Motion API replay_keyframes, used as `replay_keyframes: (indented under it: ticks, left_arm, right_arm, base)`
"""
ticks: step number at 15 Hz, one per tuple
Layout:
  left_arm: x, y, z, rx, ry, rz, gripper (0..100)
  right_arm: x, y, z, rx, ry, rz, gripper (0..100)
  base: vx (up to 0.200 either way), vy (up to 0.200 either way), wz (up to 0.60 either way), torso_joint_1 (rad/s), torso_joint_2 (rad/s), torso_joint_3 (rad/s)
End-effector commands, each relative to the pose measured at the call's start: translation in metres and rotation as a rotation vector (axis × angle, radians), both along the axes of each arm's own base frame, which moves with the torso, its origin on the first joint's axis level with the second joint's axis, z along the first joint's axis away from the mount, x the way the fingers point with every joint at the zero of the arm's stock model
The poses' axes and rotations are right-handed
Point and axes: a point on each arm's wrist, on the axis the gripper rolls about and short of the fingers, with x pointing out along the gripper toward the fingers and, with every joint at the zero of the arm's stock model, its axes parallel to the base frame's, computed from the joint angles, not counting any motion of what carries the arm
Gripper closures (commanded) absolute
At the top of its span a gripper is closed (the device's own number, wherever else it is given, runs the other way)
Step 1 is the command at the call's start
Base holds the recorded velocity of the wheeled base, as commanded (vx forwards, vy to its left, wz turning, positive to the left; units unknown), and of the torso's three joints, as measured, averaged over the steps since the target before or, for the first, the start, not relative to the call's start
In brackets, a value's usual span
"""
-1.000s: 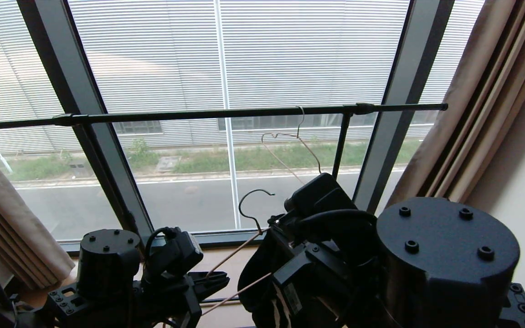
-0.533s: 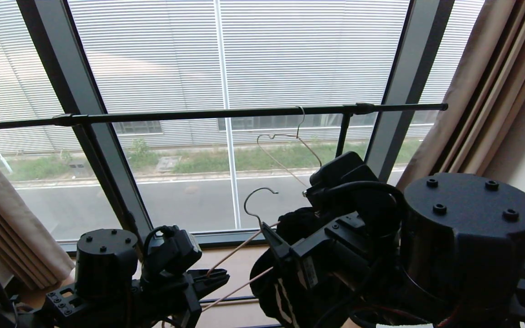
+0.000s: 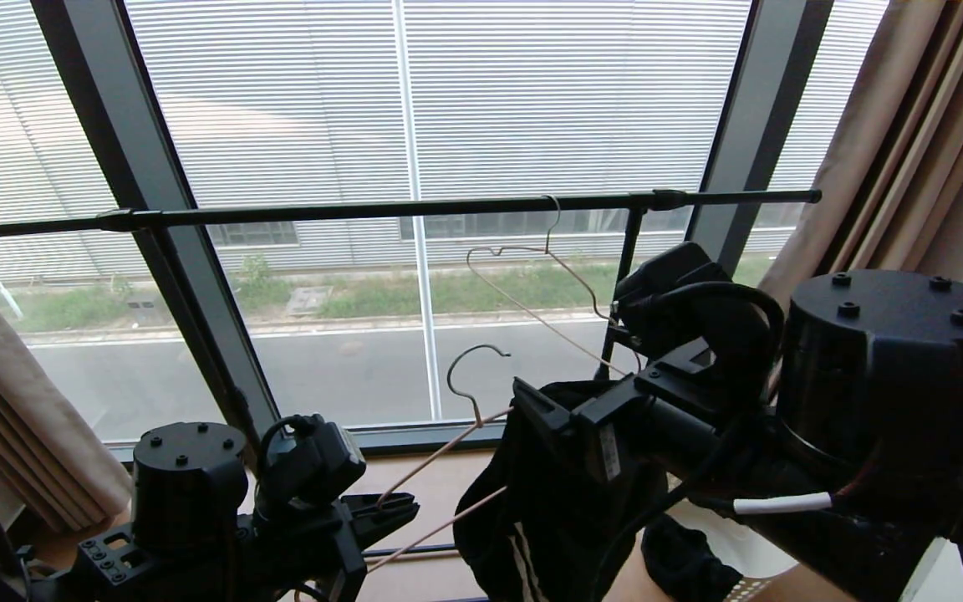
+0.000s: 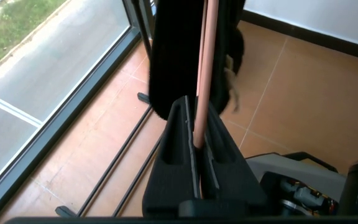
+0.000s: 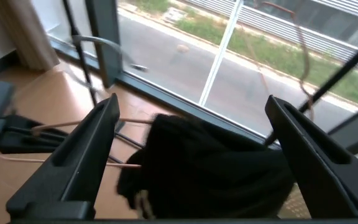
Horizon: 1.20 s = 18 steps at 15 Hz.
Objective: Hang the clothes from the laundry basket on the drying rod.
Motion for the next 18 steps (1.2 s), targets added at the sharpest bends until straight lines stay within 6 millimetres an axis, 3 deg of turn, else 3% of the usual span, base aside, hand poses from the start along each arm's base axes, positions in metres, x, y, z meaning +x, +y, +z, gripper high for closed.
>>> replay_keyframes:
  ticks: [1,6,9,13,15,18]
  left_arm:
    - [0.001,0.002,0.000,-0.002,0.003,0.002,100]
    - [-0.003,0.005,-0.001,-0.019,0.018,-0.049,100]
    - [-0.004,0.004,-0.001,-0.019,0.017,-0.054,100]
    - [-0.006,0.004,0.000,-0.030,0.007,-0.073,100]
    - [-0.008,0.004,-0.001,-0.036,0.001,-0.080,100]
    - [-0.008,0.004,-0.001,-0.041,0.003,-0.095,100]
  right_arm:
    - [0.005,-0.034,0.009,-0.015,-0.029,0.036,0]
    - [0.036,-0.097,0.018,-0.123,-0.009,0.281,0]
    - [0.053,-0.112,0.033,-0.261,0.064,0.449,0]
    - [0.089,-0.114,0.031,-0.543,0.116,0.734,0]
    - [0.098,-0.107,0.029,-0.555,0.217,0.814,0]
    - [0.110,-0.088,0.022,-0.508,0.231,0.895,0]
  base:
    - [0.000,0.000,0.00,0.000,0.00,0.000]
    - [0.000,0.000,0.00,0.000,0.00,0.000]
    - [0.000,0.000,0.00,0.000,0.00,0.000]
    - [0.000,0.000,0.00,0.000,0.00,0.000]
    - [0.000,0.000,0.00,0.000,0.00,0.000]
    - [0.000,0.000,0.00,0.000,0.00,0.000]
